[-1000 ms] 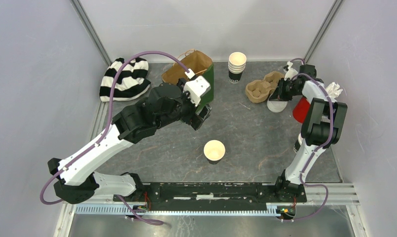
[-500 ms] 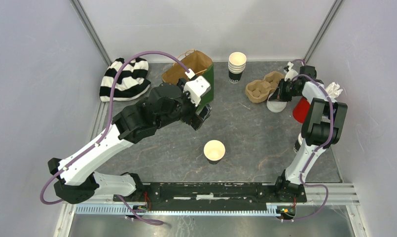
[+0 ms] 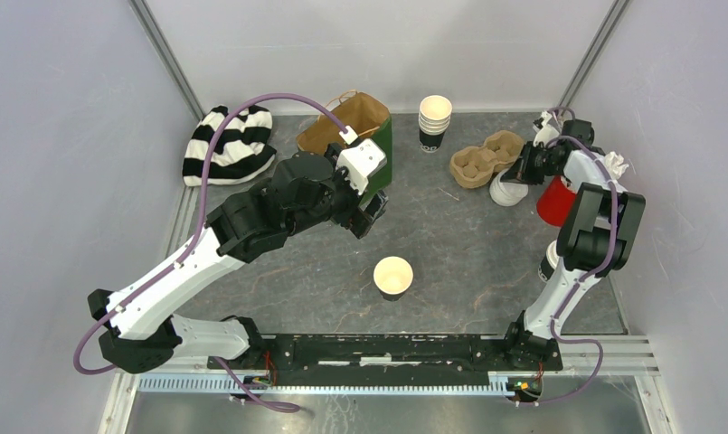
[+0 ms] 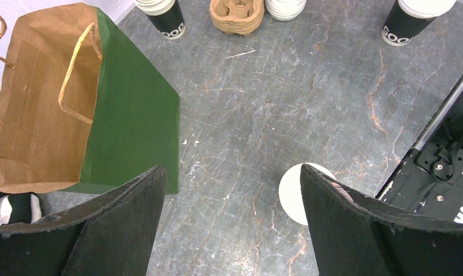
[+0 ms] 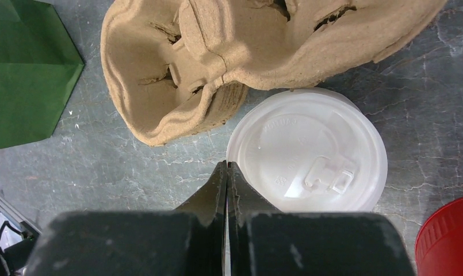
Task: Pack the takeout coffee
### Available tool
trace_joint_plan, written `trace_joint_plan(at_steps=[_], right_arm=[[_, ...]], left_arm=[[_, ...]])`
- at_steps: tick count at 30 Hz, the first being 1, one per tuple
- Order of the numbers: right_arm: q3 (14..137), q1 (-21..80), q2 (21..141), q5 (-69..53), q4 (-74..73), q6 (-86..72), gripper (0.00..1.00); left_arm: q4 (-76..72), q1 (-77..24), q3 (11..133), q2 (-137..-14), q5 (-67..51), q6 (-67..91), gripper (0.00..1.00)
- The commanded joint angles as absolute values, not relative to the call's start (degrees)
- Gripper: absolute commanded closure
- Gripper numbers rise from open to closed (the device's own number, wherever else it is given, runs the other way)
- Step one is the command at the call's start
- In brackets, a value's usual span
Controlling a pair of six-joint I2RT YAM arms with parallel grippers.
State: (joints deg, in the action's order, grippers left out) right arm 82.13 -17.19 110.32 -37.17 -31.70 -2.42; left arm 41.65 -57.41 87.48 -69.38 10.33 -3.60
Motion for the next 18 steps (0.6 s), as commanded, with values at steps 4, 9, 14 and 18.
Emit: trace_joint_plan(at_steps=[4, 9, 14, 18], right_arm=[[81.9, -17.7, 107.1, -38.9, -29.1, -3.6, 1.00], [82.7, -17.7, 103.4, -35.7, -29.8, -3.9, 1.00], [79.7, -17.7, 97.6, -36.3, -27.3, -7.0, 1.00], [76.5, -17.7, 92.7, -37.8, -24.5, -9.9, 1.00]], left_arm=[[40.7, -57.9, 89.6, -69.3, 9.7, -6.3, 0.08], [40.5, -57.9, 89.6, -69.4, 9.9, -6.3, 0.08], [40.4, -57.9, 89.9, -69.6, 10.1, -6.3, 0.08], [40.5, -57.9, 89.9, -69.8, 10.3, -6.2, 0.08]])
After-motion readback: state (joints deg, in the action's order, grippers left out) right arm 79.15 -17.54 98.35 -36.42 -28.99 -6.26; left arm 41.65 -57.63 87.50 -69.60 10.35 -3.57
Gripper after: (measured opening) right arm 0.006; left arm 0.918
